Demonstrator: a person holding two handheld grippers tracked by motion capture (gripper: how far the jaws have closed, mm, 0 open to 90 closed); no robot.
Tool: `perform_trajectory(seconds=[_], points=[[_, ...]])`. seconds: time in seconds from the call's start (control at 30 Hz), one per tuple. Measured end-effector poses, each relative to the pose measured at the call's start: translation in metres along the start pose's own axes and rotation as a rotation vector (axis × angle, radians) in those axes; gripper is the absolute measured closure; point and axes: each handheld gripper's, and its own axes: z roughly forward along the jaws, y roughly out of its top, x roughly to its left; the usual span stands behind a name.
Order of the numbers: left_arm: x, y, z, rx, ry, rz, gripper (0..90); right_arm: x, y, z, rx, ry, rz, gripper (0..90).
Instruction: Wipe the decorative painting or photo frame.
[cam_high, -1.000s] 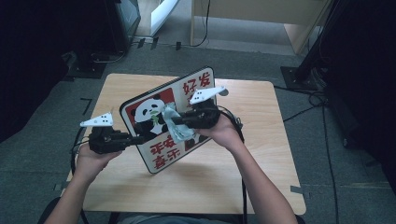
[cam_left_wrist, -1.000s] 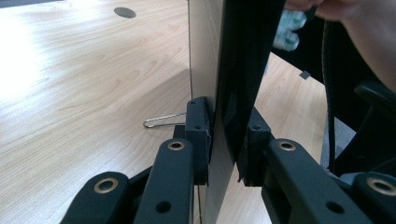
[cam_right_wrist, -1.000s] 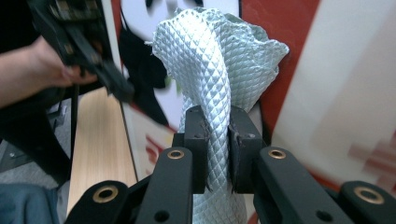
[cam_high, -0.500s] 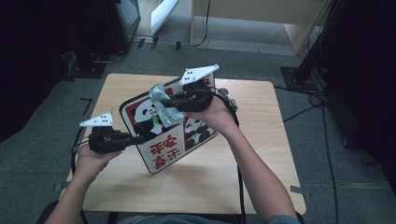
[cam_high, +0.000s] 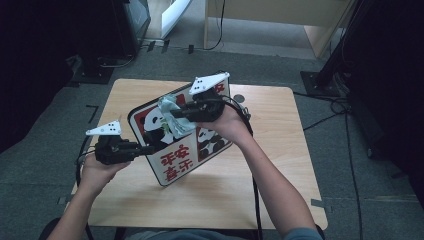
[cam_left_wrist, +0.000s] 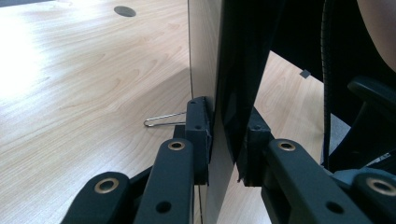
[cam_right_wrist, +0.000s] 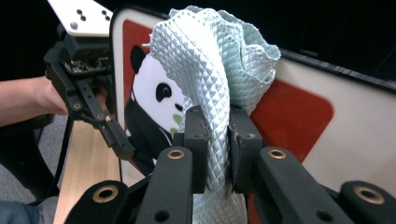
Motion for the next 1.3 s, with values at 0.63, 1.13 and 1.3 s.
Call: perform_trajectory(seconds=[0.63,1.13,1.3], points=[[0.000,0.000,0.000,-0.002,0.002,-0.004,78.6,0.006,-0.035,0.015,0.025,0.048,0.030,80.6],[0.000,0.000,0.000,-0.004,0.000,-0.004,78.5,0.010,-0.063,0.025,0.023,0.075,0.063,80.6],[0.000,-0.001,0.000,-0.003,0.001,-0.004,78.6,0.011,-0.072,0.028,0.044,0.079,0.061,80.6]])
